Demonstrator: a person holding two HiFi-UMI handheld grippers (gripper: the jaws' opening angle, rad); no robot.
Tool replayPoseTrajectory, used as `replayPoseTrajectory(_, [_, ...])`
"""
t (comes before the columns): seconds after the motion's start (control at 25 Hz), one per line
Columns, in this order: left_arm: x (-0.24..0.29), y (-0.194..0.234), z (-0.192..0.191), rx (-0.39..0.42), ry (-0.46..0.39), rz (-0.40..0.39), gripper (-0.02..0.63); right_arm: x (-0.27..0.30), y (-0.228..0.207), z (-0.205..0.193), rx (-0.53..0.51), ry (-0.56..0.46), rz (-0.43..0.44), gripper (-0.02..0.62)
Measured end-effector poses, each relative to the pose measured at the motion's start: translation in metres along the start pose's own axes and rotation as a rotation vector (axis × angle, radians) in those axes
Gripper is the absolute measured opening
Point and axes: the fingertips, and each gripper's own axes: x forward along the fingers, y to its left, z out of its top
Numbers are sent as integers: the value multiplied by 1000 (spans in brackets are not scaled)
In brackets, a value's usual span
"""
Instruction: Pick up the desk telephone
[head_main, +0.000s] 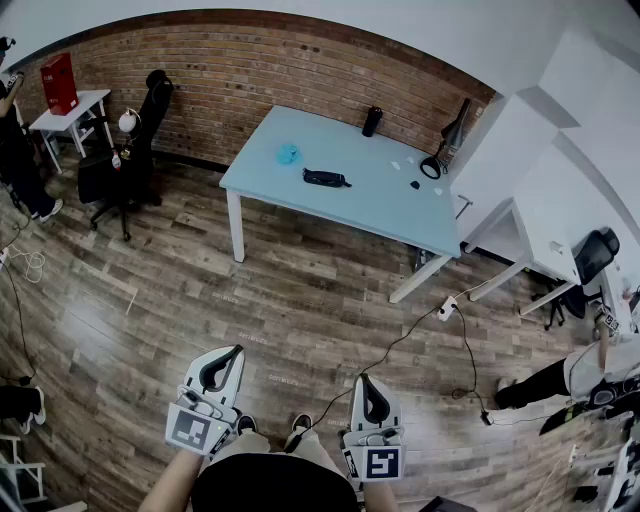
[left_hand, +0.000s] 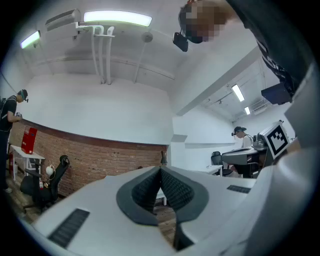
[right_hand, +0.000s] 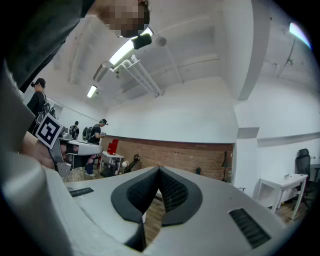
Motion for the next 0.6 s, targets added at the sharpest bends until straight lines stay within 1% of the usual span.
replayPoseTrajectory(0.08, [1,3,1,-2,-6,-3,15,4,3,-1,36,-3,18,9])
replayPoseTrajectory(0.16, [-1,6,0,0,-1,-3,15,7,7,-1,48,-8,23,11])
replayPoseTrajectory(0.28, [-3,11,-2,19,4,-1,15,9,15,-1,3,-4,22,11])
replayPoseTrajectory(0.4, [-5,15,-8,38,43,-6,15,14,26,-1,-33,1,38,11])
replayPoseTrajectory(0.6, [-10,27,-13,55,56,-21,15,28,43,-4,-39,25,46,11])
